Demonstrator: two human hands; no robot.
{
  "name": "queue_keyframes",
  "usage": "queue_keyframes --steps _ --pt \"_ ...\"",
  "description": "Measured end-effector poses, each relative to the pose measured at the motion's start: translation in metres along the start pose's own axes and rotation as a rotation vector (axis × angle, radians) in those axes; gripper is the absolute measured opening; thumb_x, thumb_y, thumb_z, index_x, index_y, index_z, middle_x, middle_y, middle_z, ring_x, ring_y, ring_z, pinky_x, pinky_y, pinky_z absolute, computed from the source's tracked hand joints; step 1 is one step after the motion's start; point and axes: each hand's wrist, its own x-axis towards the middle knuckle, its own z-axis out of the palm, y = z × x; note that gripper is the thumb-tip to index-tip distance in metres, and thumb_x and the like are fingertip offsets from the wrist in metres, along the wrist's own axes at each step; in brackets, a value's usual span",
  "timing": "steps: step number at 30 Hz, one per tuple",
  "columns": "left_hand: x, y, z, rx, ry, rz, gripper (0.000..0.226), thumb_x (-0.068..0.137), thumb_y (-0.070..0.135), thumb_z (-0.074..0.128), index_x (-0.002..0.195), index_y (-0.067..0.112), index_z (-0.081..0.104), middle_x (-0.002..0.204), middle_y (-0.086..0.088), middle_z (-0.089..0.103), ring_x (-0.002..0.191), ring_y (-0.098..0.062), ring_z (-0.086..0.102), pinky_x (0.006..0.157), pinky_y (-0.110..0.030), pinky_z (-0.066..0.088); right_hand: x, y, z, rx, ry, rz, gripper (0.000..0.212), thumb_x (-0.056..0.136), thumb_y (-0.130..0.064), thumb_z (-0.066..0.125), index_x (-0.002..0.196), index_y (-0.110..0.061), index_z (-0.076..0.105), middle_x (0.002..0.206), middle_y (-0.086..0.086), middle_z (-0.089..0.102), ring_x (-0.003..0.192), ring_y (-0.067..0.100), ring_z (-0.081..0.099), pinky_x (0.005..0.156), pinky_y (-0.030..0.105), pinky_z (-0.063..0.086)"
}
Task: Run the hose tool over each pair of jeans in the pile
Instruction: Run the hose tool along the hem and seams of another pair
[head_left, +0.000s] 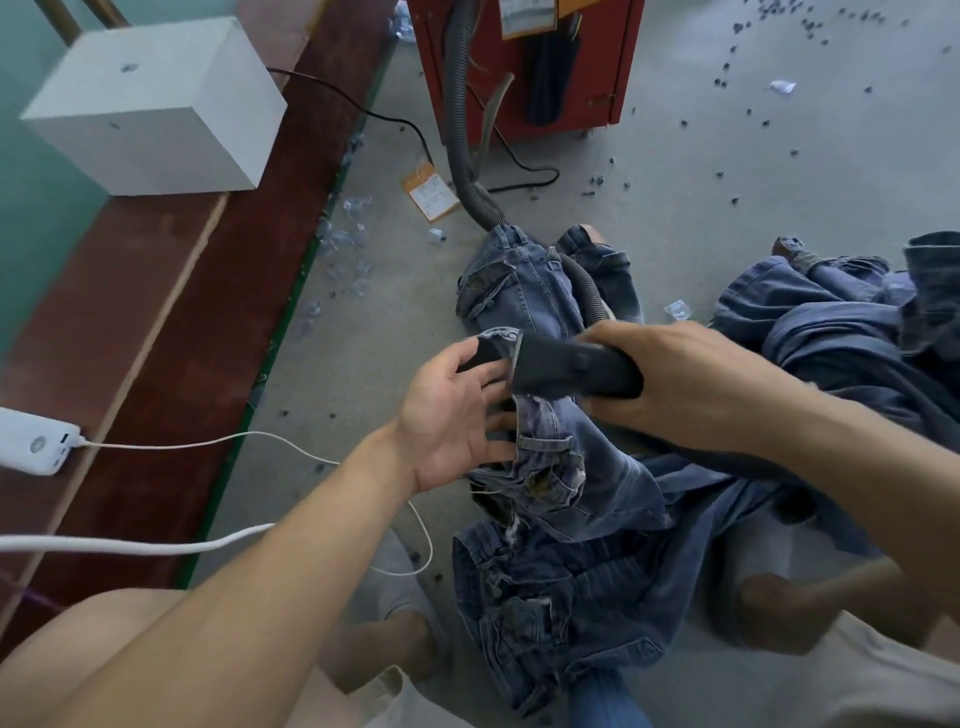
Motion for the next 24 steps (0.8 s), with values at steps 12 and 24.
queue_keyframes --steps 12,24 --pt "0.004 -0.015 0.013 0.336 0.067 0.106 0.066 0.092 -0.017 0.053 0.142 0.026 0.053 0.117 -0.001 0.072 0.095 -0.022 0.065 0.078 -0.036 0.054 0.005 0.016 -0.015 -0.071 -0.092 0.152 0.024 0.084 -0.042 0.074 0.103 -0.040 0.060 0.082 -0.015 0.063 0.074 0.009 0.057 0.062 0.030 0.040" --pt "0.010 -0.025 0.029 0.334 0.122 0.142 0.067 0.088 -0.019 0.057 0.144 0.016 0.048 0.130 -0.002 0.070 0.105 -0.027 0.061 0.087 -0.045 0.048 0.023 0.007 0.015 0.170 0.132 0.367 0.036 0.067 -0.033 0.091 0.090 -0.020 0.066 0.073 -0.003 0.066 0.064 0.011 0.061 0.052 0.026 0.044"
